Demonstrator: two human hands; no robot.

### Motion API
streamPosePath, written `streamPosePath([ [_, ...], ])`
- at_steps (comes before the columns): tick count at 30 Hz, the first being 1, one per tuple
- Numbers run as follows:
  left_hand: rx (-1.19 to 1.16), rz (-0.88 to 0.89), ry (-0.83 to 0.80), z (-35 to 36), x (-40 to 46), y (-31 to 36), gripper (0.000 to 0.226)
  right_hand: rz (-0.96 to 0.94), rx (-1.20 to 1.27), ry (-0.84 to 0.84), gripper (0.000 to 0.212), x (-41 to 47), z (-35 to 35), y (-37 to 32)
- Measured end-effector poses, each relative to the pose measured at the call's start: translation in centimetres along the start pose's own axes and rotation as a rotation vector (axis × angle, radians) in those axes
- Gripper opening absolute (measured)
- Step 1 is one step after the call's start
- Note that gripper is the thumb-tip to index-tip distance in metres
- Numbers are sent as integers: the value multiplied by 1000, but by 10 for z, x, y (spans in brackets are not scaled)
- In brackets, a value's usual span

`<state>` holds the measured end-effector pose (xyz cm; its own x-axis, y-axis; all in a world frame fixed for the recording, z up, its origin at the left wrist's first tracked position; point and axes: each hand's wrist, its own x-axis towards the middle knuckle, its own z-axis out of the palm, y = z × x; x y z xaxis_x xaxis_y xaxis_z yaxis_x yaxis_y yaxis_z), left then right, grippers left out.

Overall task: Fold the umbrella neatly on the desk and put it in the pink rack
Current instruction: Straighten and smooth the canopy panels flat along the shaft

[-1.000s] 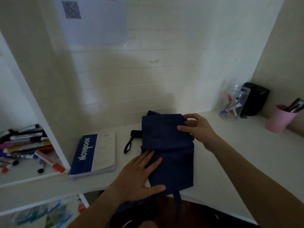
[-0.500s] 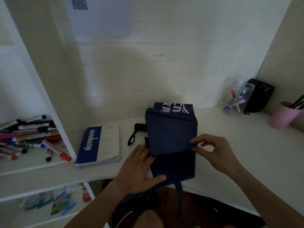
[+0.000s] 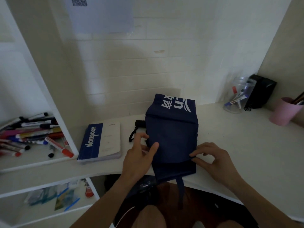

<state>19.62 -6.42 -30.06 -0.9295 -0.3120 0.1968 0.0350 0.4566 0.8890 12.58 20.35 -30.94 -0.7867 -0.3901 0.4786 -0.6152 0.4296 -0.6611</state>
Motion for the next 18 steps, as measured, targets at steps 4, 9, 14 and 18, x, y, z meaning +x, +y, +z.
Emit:
streamPosePath([
  [4, -123, -22, 22, 2, 9, -1, 26, 32, 78, -38, 26, 1, -7, -4],
  [9, -71, 16, -64, 2, 8, -10, 22, 52, 4, -122, 29, -2, -10, 1],
  [14, 97, 99, -153, 3, 2, -16, 34, 34, -86, -208, 28, -8, -8, 10],
  [18, 221, 169, -163, 5, 3, -17, 42, 42, -198, -354, 17, -3, -19, 2],
])
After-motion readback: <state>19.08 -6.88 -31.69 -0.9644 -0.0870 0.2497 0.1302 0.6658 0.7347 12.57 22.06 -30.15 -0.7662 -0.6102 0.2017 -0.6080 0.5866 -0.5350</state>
